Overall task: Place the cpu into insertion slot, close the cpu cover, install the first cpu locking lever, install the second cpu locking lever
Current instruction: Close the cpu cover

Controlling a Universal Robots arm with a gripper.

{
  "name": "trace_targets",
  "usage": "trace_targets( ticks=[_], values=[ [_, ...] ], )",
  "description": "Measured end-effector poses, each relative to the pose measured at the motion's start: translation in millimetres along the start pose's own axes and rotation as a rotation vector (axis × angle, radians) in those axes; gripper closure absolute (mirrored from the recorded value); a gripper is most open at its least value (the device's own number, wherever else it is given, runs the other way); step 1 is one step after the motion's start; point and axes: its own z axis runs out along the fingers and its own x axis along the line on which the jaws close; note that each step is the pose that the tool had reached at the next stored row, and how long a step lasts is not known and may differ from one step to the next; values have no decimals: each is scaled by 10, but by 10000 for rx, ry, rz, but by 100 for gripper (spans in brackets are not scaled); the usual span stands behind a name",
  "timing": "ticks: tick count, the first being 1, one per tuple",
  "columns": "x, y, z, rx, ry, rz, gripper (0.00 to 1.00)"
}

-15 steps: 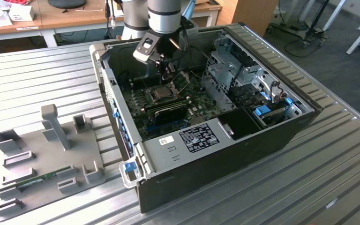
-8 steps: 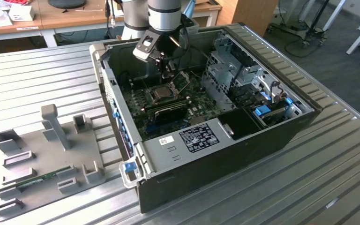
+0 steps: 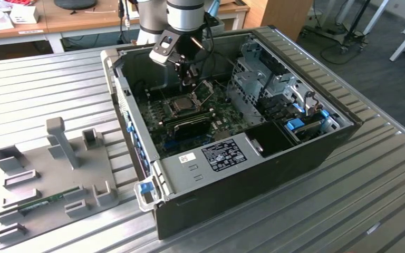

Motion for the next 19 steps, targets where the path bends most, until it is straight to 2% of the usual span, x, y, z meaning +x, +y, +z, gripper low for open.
trace_targets(
  ticks=[19],
  values=[
    [-1, 1, -26, 1, -2, 0, 90]
  ],
)
